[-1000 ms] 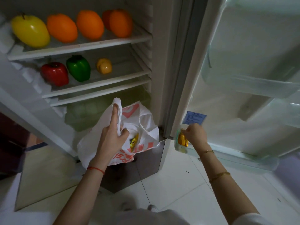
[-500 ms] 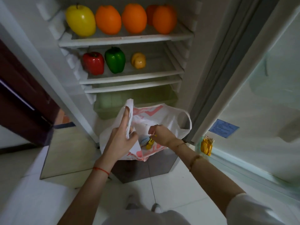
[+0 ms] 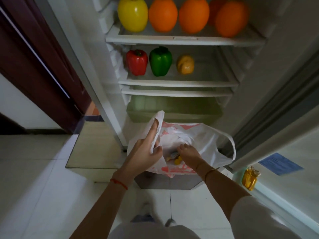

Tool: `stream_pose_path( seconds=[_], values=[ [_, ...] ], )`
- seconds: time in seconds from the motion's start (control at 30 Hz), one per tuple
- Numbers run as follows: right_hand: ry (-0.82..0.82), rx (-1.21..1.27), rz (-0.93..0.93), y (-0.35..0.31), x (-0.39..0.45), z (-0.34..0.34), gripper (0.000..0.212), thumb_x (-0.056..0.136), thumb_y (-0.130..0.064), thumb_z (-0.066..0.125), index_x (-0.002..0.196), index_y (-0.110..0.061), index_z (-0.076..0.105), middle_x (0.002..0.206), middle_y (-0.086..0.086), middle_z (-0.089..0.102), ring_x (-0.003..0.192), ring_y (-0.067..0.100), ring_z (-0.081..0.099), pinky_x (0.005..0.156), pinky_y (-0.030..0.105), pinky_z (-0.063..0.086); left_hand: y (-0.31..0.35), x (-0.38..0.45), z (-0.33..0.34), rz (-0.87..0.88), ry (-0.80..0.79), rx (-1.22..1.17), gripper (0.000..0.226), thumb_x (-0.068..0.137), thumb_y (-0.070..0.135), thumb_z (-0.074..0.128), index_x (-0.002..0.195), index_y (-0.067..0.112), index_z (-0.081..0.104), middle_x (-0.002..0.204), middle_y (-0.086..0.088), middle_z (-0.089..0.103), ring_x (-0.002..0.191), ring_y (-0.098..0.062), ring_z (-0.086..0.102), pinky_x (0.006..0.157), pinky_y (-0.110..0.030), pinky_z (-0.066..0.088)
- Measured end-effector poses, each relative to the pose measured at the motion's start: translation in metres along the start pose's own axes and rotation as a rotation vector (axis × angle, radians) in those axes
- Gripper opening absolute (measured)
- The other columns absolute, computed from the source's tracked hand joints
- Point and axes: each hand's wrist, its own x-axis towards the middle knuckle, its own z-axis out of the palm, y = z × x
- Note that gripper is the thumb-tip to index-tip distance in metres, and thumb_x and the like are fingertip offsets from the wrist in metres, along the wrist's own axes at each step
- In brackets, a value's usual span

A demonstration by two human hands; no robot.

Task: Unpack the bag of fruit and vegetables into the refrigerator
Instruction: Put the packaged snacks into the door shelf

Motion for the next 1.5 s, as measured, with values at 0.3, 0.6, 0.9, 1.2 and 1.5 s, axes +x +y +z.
stream_pose_path(
  seconds=[0.3,0.6,0.9,1.2,1.5],
  values=[
    [0.007,0.192,-0.085,-0.008,0.002,-0.024,0.031,0.093,-0.011,0.055,0.122,-0.004,0.061,0.121,0.018,0.062,0.110,0.037,0.058,0.096,0.046,0.048,-0.005,0.013,0.002,-0.016,-0.021,-0.032,0.089,0.093,0.024,0.054,0.142,0.060,-0.010,0.078,0.001,0.054,0.065,-0.016,0.057,0.059,-0.032,0.050],
    [-0.068,0.194,-0.070,-0.012,0.007,-0.022,0.036,0.100,-0.017,0.042,0.132,-0.009,0.054,0.135,0.016,0.053,0.124,0.035,0.047,0.106,0.043,0.037,-0.004,0.018,0.001,-0.032,-0.031,-0.059,0.089,0.093,0.020,0.054,0.149,0.052,-0.007,0.089,0.004,0.050,0.067,-0.010,0.058,0.056,-0.019,0.046],
    [-0.037,0.029,-0.140,-0.023,0.018,-0.021,0.044,0.095,-0.036,0.055,0.135,-0.019,0.050,0.135,0.009,0.053,0.119,0.030,0.053,0.102,0.039,0.043,0.002,0.017,-0.003,-0.047,-0.038,-0.071,0.091,0.090,0.017,0.056,0.144,0.059,-0.004,0.075,-0.010,0.062,0.063,-0.031,0.063,0.056,-0.046,0.055],
    [0.002,0.073,-0.136,-0.028,0.018,-0.021,0.049,0.094,-0.029,0.057,0.139,-0.015,0.045,0.138,0.011,0.048,0.120,0.030,0.052,0.102,0.037,0.043,-0.003,0.021,-0.005,-0.063,-0.031,-0.057,0.089,0.092,0.017,0.057,0.150,0.051,-0.002,0.078,0.005,0.058,0.064,-0.019,0.063,0.057,-0.030,0.054],
    [0.047,0.234,-0.115,-0.022,0.007,-0.020,0.058,0.086,-0.053,0.061,0.132,-0.021,0.048,0.131,0.005,0.056,0.118,0.025,0.054,0.100,0.034,0.044,-0.003,0.026,-0.001,-0.029,-0.028,-0.034,0.091,0.092,0.021,0.057,0.145,0.060,-0.006,0.078,0.005,0.056,0.062,-0.010,0.059,0.054,-0.022,0.047]
  ],
)
